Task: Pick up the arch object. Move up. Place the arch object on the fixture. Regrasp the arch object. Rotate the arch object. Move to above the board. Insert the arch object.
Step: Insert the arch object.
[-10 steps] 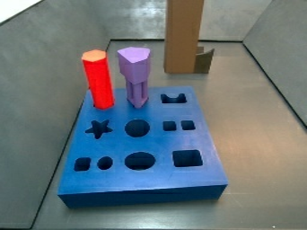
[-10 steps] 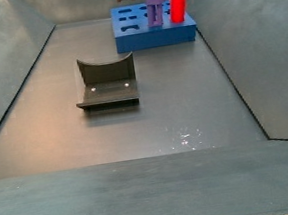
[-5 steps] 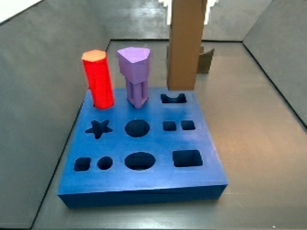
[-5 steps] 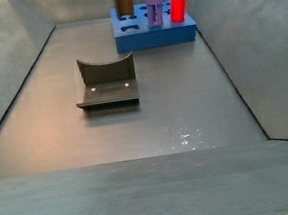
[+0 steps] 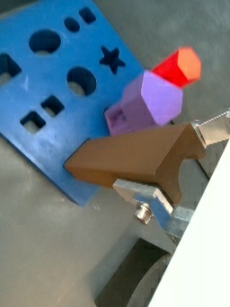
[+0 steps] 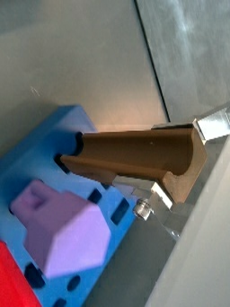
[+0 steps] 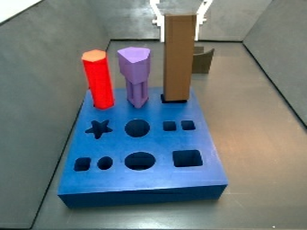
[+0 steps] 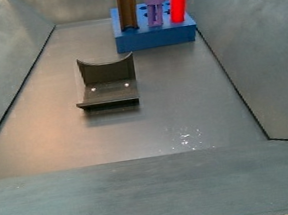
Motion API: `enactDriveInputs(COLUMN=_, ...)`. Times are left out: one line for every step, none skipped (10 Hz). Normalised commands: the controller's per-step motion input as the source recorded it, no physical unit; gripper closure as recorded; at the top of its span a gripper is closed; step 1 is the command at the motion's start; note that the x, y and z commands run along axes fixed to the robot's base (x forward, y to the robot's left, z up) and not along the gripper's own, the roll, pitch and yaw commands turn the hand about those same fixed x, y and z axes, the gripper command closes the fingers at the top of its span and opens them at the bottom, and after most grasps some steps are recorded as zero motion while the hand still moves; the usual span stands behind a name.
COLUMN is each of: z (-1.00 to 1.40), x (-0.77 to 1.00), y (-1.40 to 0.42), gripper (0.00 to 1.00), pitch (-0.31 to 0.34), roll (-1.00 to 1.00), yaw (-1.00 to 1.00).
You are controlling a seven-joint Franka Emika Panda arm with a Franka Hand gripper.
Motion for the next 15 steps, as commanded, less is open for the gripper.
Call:
enactDriveInputs(z=-0.41, x=0.08, y=0.00, gripper=1.00, pitch=0.000, roll=0.08, yaw=0.10)
enactDriveInputs(z=-0.39, x=0.00, y=-0.25, gripper=1.00, pitch=-0.081, roll=0.10, yaw=0.12)
enactDriveInputs(z=-0.42, x=-0.05, y=-0.45, gripper=1.00, pitch=-0.134, roll=0.13, yaw=0.12)
enactDriveInputs(z=-0.45, x=-0.09, y=-0.35, gripper=1.00, pitch=-0.111, roll=0.12, yaw=0.12)
enactDriveInputs(z=-0.53, x=0.00, y=-0.01, gripper=1.00, pitch=-0.030, roll=0.11, yaw=0.13)
enactDriveInputs(z=-0.57, x=0.04, y=0.13, gripper=1.00, pitch=0.000, roll=0.12, yaw=0.10)
enactDriveInputs(z=-0.48, x=0.13, y=0.27, gripper=1.00, pitch=0.000, roll=0.09, yaw=0.06)
enactDriveInputs(z=-0.35, x=0.18, y=0.35, gripper=1.00, pitch=0.016, roll=0.05, yaw=0.03)
enactDriveInputs(z=-0.19, x=0.25, y=0.32, gripper=1.00, pitch=0.071, roll=0.00, yaw=0.00)
enactDriveInputs(z=-0.02, x=0.18, y=0.23, gripper=1.00, pitch=0.087, roll=0.00, yaw=0.00)
enactDriveInputs(z=0.00, x=0.11, y=0.19, gripper=1.00, pitch=0.086, roll=0.00, yaw=0.00)
enactDriveInputs(z=0.04, x=0.09, y=0.14, gripper=1.00, pitch=0.064, roll=-0.02, yaw=0.00)
enactDriveInputs(z=0.05, x=0.06, y=0.06, gripper=1.00, pitch=0.026, roll=0.00, yaw=0.00)
enactDriveInputs(z=0.00, x=-0.03, y=0.03, gripper=1.00, pitch=0.000, roll=0.00, yaw=0.00)
enactDriveInputs(z=-0.01, x=-0.16, y=0.26, gripper=1.00, pitch=0.000, roll=0.07, yaw=0.00)
